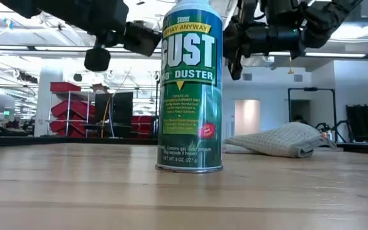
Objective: Apply microfiber cloth
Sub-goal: Spray the front of the cellphone with the cleaning bottle
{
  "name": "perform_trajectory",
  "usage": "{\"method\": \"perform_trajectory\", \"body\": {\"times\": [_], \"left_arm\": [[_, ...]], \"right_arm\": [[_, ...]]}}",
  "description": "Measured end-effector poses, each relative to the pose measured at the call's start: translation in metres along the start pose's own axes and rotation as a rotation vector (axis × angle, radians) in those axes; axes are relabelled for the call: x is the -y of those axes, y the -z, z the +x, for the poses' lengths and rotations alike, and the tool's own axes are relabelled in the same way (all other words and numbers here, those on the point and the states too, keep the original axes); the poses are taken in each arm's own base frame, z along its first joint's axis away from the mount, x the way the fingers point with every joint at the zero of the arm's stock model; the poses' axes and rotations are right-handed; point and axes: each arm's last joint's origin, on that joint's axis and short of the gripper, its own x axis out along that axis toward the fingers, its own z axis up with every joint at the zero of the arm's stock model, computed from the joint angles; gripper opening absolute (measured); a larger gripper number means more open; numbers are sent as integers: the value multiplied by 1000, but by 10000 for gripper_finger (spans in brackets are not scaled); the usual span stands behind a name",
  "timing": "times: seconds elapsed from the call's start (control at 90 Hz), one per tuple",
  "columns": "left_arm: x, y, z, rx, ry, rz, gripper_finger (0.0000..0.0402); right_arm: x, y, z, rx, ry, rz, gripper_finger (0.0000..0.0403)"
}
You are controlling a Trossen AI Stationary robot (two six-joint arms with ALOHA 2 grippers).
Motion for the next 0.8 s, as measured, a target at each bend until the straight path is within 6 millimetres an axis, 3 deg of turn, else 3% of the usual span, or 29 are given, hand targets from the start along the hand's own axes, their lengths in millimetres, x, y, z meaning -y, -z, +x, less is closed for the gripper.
{"method": "perform_trajectory", "body": {"times": [0.156,0.478,0.8], "left_arm": [[1,-18,3,35,3,75,2],[-2,-48,13,103,-76,176,2],[-6,-70,3,245,-215,200,2]], "right_arm": [[-4,2,1,-10,-26,22,19],[-27,12,7,-35,-106,50,102],[-34,16,9,-23,-102,49,155]]}}
